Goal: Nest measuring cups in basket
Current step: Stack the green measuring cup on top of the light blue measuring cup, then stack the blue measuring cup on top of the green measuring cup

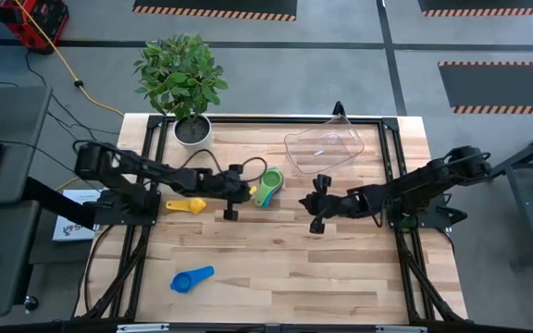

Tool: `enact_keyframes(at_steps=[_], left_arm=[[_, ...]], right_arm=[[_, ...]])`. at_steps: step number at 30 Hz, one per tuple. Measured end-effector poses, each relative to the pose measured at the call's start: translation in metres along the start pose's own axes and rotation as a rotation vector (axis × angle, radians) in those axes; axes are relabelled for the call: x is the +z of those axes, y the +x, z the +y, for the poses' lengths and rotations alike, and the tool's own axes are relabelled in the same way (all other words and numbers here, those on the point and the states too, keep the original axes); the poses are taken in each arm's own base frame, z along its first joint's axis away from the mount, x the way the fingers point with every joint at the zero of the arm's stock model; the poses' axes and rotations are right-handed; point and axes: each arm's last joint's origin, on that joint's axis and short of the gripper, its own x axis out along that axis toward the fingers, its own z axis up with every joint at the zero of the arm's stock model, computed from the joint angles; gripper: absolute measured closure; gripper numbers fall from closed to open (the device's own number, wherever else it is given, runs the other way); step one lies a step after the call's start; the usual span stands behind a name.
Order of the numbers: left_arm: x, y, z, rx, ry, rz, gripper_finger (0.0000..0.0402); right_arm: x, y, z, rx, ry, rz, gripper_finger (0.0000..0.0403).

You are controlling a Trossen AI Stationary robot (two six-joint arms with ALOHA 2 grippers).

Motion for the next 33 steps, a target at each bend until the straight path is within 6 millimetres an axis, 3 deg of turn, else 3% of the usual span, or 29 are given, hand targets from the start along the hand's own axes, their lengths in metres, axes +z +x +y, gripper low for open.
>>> enact_keyframes(at_steps=[5,25,28,33], left_arm=[[0.006,0.015,0.001,0.03,0.016,0.025,0.0401],[0.018,0.012,-0.011,-0.085,0.009,-0.071,0.0401],[0.014,-0.006,-0.007,-0.054,0.025,0.046,0.0401],[0.018,-0.061,0.0,-0.071,-0.106,0.067,0.0401]], right_arm=[[0.0,0.003,0.001,-0.031,0.002,-0.007,0.0403],[0.0,0.003,0.0,-0.048,0.002,-0.007,0.0403],[0.001,0.003,0.0,-0.048,-0.012,-0.011,0.0403],[0.002,0.004,-0.001,-0.015,-0.064,-0.02,0.0403]])
